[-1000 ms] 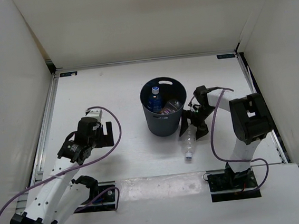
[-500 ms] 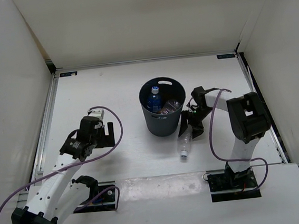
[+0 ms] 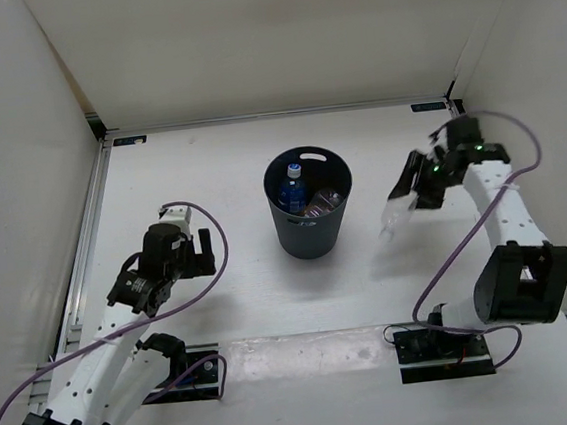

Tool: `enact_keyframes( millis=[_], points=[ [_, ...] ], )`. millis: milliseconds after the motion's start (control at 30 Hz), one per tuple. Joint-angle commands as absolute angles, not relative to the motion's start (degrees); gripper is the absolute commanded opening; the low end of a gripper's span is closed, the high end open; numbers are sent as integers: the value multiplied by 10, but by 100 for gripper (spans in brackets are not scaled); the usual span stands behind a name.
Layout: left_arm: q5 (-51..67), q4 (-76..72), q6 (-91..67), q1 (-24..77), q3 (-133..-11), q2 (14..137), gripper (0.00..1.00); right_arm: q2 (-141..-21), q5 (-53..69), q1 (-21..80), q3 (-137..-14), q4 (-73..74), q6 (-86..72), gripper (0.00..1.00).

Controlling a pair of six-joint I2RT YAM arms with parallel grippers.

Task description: Put the plastic bottles in the bin

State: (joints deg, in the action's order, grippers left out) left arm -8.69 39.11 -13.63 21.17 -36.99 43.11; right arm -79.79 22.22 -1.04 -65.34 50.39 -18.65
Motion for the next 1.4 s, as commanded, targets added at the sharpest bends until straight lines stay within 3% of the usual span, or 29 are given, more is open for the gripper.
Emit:
enact_keyframes(
  millis=[0,167,300,600,733,967,1067,1233,1367],
  points=[
    [-97,360,-129,208,-356,431,100,-782,193,-79,-792,503,-171,23],
    [-77,338,-128,211,-347,444,100,-811,184,-59,-992,495,-159,23],
    [-76,333,-125,211,-345,442,100,-831,146,59,-1113,499,-118,24],
    [-88,354,-122,210,-355,434,100,-906,88,257,-1205,496,-64,26],
    [-88,356,-123,211,-356,432,100,-933,68,329,-1182,494,-55,26],
    [-84,368,-118,215,-361,422,100,-906,92,388,-1067,493,-67,54],
    [-85,374,-114,216,-363,418,100,-900,101,394,-1055,490,-69,90],
    [-79,374,-113,220,-364,416,100,-922,60,359,-1159,486,-76,90],
    [-76,374,-113,221,-363,419,100,-958,-93,324,-1253,473,-45,90]
  ],
)
